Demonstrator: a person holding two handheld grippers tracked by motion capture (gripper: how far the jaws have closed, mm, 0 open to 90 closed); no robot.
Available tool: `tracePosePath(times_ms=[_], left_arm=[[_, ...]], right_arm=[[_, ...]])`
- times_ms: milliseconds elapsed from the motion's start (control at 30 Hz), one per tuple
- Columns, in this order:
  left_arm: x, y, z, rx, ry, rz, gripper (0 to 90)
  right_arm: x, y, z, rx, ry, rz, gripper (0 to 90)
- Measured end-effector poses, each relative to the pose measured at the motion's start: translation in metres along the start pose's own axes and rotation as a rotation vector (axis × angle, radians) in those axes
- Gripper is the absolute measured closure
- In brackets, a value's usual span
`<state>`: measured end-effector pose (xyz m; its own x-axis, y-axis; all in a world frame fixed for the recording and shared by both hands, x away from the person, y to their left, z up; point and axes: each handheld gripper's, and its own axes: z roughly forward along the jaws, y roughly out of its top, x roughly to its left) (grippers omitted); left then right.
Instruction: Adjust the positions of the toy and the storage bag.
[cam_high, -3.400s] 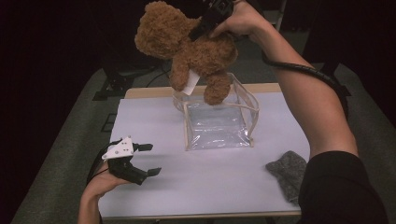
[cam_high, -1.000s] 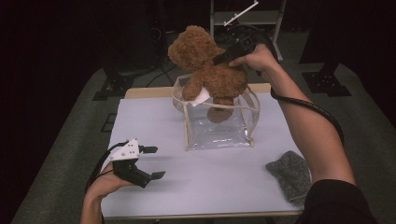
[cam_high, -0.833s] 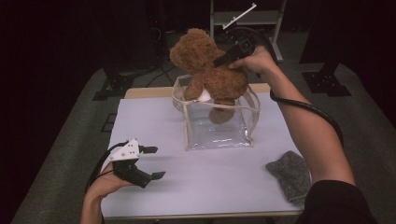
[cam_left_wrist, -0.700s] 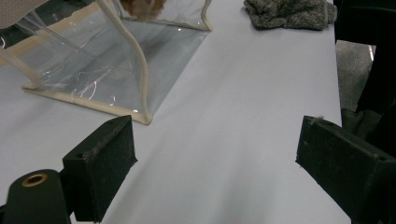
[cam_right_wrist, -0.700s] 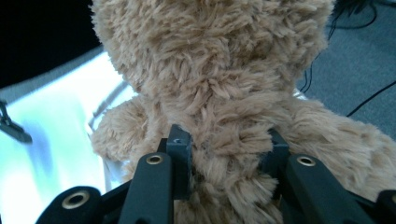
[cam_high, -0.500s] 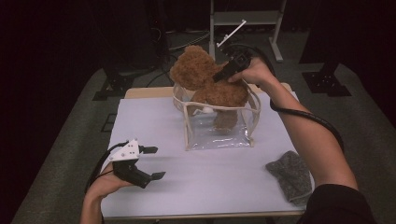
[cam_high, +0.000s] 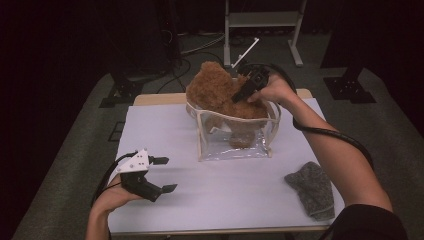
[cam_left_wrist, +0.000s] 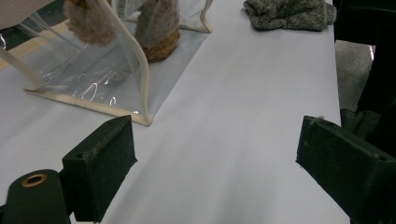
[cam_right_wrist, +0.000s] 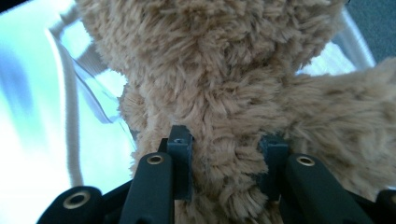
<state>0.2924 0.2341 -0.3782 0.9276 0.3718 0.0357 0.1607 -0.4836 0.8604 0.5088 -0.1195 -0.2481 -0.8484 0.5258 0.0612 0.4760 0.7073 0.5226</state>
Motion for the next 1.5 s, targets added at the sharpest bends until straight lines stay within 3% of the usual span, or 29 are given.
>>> tracePosePath(times_ms=[600,900,967,1067,1267,1433,1500], left_arm=[[0.000,0.000,-0.004,0.001,0.008,0.007,10.4],[0.000,-0.001,-0.005,-0.005,0.012,0.001,10.4],[0.000,-0.001,-0.005,-0.005,0.012,0.002,10.4],[-0.001,0.000,-0.005,-0.003,0.012,0.003,10.4],[-0.001,0.001,-0.004,-0.001,0.010,0.008,10.4],[-0.001,0.001,-0.003,-0.004,0.008,0.006,10.4],[-0.001,0.001,-0.003,-0.003,0.009,0.004,10.4]], right_arm=[[0.009,-0.009,0.039,0.094,0.024,-0.027,66.7],[0.004,-0.016,0.059,0.111,0.035,0.002,66.2],[0.003,-0.015,0.060,0.109,0.033,0.006,62.9],[0.006,-0.009,0.056,0.107,0.015,-0.034,55.8],[0.008,-0.003,0.047,0.099,0.027,-0.043,42.5],[0.005,0.001,0.036,0.048,0.024,-0.030,43.3],[0.004,0.003,0.033,0.037,0.013,-0.029,48.3]])
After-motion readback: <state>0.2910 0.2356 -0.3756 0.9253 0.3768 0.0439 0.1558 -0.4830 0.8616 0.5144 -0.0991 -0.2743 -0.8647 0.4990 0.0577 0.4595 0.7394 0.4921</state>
